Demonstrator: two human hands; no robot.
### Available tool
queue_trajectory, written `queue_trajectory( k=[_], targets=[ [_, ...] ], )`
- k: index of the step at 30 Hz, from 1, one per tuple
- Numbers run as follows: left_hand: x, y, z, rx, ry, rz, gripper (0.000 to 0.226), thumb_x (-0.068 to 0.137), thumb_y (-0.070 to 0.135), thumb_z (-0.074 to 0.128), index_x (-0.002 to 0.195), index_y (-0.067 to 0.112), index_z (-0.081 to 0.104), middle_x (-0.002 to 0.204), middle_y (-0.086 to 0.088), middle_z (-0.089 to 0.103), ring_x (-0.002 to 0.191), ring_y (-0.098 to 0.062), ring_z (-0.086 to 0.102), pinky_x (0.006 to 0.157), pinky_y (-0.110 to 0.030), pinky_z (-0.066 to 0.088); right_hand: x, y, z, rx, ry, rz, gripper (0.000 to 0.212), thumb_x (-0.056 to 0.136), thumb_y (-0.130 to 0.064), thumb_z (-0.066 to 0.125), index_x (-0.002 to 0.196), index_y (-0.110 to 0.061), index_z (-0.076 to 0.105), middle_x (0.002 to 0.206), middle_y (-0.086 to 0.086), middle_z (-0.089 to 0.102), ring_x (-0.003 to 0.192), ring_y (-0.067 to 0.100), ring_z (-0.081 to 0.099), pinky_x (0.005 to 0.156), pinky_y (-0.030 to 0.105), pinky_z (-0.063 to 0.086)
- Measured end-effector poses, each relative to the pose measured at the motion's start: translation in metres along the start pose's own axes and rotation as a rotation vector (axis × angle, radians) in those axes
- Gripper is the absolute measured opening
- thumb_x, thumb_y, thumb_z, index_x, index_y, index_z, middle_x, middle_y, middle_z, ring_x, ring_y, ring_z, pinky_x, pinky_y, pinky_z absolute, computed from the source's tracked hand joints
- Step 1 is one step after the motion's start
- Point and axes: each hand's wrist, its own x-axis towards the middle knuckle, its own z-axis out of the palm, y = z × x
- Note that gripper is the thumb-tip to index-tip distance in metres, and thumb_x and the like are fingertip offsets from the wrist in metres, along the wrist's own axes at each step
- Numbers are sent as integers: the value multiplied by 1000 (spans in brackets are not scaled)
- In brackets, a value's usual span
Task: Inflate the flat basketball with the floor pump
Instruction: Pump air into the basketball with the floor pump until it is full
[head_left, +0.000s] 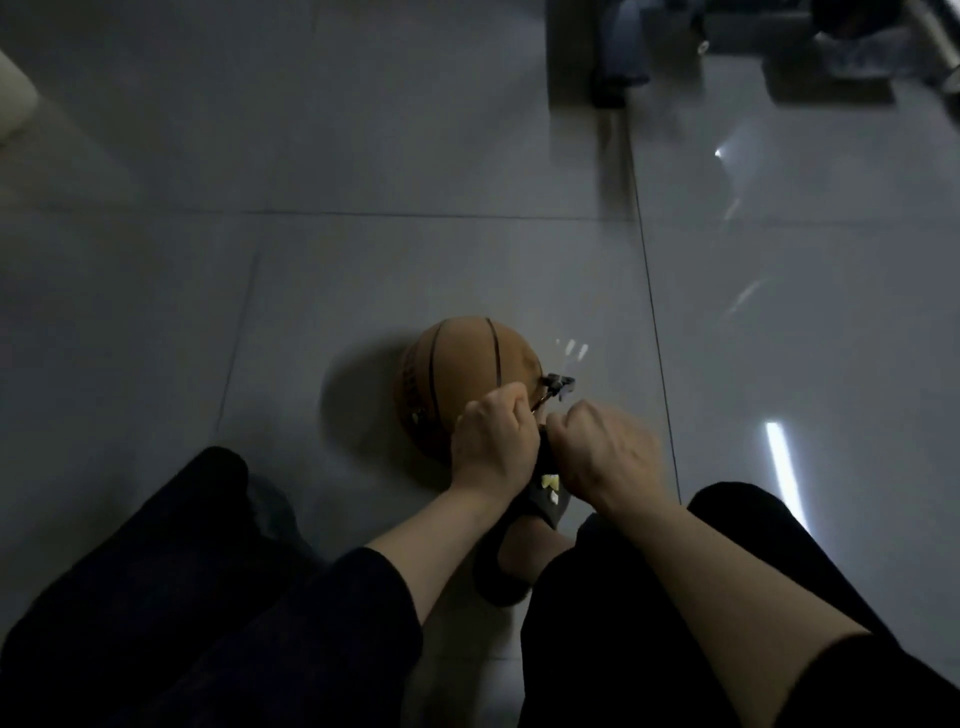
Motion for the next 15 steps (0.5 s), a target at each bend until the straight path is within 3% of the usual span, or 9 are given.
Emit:
queue_trajectory(
  k=[3, 8, 12, 15],
  targets=[
    [1, -16, 15, 14, -25, -7, 31, 83, 18, 27, 53, 21, 22, 47, 5, 27, 48, -25, 37, 48, -35, 29, 9, 4, 18, 45, -73, 58, 25, 93, -29, 35, 73, -19, 44, 63, -2, 41, 51, 15, 36, 45, 26, 23],
    [1, -33, 22, 39, -65, -48, 29, 82, 17, 27, 54, 21, 21, 48, 2, 29, 48, -25, 37, 49, -33, 24, 17, -2, 30, 65, -100, 84, 32, 93, -27, 35, 63, -19, 42, 63, 0, 45, 53, 16, 40, 45, 27, 26],
    [-1, -7, 18, 103, -160, -60, 34, 92, 17, 29, 57, 19, 27, 54, 1, 36, 56, -24, 39, 56, -30, 23, 9, 14, 25, 0, -118, 30, 17, 90, -27, 44, 88, -17, 58, 82, 5, 55, 72, 25, 53, 54, 31, 38],
    [-15, 6, 10, 117, -173, -45, 33, 94, 13, 33, 61, 15, 32, 59, -5, 44, 56, -21, 38, 58, -30, 22, -10, 17, 11, -42, -218, -60, 13, 91, -22, 47, 96, -13, 55, 95, 10, 55, 90, 31, 58, 68, 35, 48]
  ],
)
